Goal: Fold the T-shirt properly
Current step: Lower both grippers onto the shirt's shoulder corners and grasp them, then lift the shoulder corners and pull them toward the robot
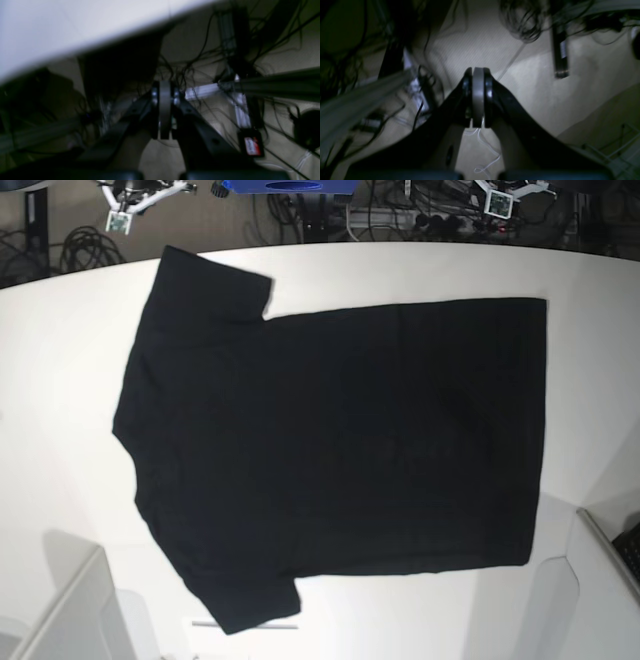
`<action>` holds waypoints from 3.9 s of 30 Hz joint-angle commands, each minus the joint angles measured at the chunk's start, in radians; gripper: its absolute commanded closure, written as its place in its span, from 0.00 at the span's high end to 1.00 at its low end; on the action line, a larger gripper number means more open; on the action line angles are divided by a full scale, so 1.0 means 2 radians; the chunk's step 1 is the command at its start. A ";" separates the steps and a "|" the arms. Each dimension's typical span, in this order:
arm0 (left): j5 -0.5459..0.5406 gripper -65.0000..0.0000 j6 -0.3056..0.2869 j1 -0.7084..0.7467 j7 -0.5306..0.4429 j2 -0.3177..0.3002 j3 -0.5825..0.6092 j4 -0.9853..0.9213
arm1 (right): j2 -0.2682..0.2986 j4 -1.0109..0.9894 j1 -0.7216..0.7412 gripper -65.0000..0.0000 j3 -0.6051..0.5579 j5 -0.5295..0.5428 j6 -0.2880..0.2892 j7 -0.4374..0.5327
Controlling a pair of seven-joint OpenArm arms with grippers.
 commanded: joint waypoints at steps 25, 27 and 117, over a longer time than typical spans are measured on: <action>-0.252 0.22 -0.132 -0.043 -0.006 0.001 -0.243 0.056 | 0.053 0.130 0.080 0.42 0.017 0.307 0.000 -0.029; -0.252 0.29 -0.133 -0.052 -0.006 0.001 -0.253 0.044 | 0.067 0.129 0.079 0.56 0.017 0.361 0.000 -0.029; -0.368 0.00 -0.298 -0.276 0.275 0.049 -0.291 -0.121 | 0.105 -0.024 0.122 0.00 -0.031 0.420 0.065 -0.121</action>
